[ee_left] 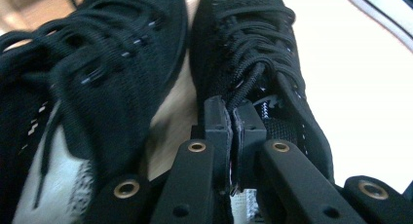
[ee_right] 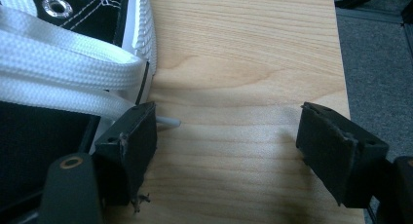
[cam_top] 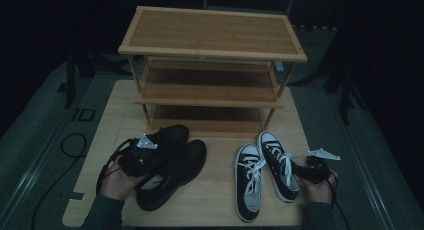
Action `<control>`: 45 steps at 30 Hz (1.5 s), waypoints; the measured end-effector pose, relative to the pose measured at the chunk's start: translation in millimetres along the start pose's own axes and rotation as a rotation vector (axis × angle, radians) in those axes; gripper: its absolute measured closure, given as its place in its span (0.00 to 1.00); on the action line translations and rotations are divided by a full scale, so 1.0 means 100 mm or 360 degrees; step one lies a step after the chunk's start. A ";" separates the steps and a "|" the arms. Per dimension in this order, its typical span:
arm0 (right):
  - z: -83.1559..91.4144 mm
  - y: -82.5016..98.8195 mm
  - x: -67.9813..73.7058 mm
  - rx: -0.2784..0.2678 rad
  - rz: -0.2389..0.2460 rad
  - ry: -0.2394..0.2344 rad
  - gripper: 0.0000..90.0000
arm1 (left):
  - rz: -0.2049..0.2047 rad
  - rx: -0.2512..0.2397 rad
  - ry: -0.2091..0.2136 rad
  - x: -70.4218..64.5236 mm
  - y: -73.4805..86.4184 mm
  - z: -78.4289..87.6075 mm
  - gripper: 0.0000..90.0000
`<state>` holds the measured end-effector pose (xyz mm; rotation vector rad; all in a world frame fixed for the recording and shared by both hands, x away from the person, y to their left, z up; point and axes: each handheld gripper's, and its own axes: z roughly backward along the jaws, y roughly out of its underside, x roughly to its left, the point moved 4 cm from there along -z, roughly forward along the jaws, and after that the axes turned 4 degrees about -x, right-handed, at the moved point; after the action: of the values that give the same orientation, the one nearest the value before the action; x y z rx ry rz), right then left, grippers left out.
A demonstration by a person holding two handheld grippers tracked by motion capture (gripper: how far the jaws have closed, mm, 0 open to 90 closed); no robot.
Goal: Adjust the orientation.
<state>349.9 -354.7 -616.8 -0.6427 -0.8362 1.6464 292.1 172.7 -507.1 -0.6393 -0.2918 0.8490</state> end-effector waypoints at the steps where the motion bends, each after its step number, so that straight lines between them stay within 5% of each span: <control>1: 0.00 0.00 0.00 0.0000 0.0001 0.0000 0.25 | 0.0002 0.0001 -0.0018 0.02 0.01 0.01 0.97; 15: 0.00 0.00 0.00 -0.0001 0.0002 0.0001 0.25 | 0.0022 -0.0012 -0.0094 0.19 0.09 0.08 0.95; 24: 0.00 0.00 0.00 -0.0001 0.0003 0.0000 0.25 | -0.0051 -0.0064 -0.0195 0.18 0.09 0.20 0.55; 28: 0.00 0.00 0.00 -0.0001 0.0003 0.0000 0.25 | -0.0088 -0.0077 -0.0264 0.18 0.09 0.21 0.47; 33: 0.00 0.00 0.00 -0.0001 0.0001 0.0002 0.25 | -0.0076 -0.0039 -0.0224 0.24 0.10 0.16 0.39; 36: 0.00 0.00 0.00 -0.0002 0.0002 0.0002 0.25 | -0.0048 0.0060 -0.0073 0.34 0.12 0.04 0.42; 40: 0.00 0.00 0.00 0.0000 -0.0001 0.0002 0.25 | -0.0059 0.0114 -0.0052 0.36 0.10 0.00 0.42; 45: 0.00 0.00 0.00 -0.0001 0.0001 0.0002 0.25 | -0.0067 0.0223 -0.0029 0.39 0.08 -0.07 0.55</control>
<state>349.9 -354.8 -616.8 -0.6446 -0.8360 1.6460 315.3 204.2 -517.7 -0.4935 -0.2587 0.8274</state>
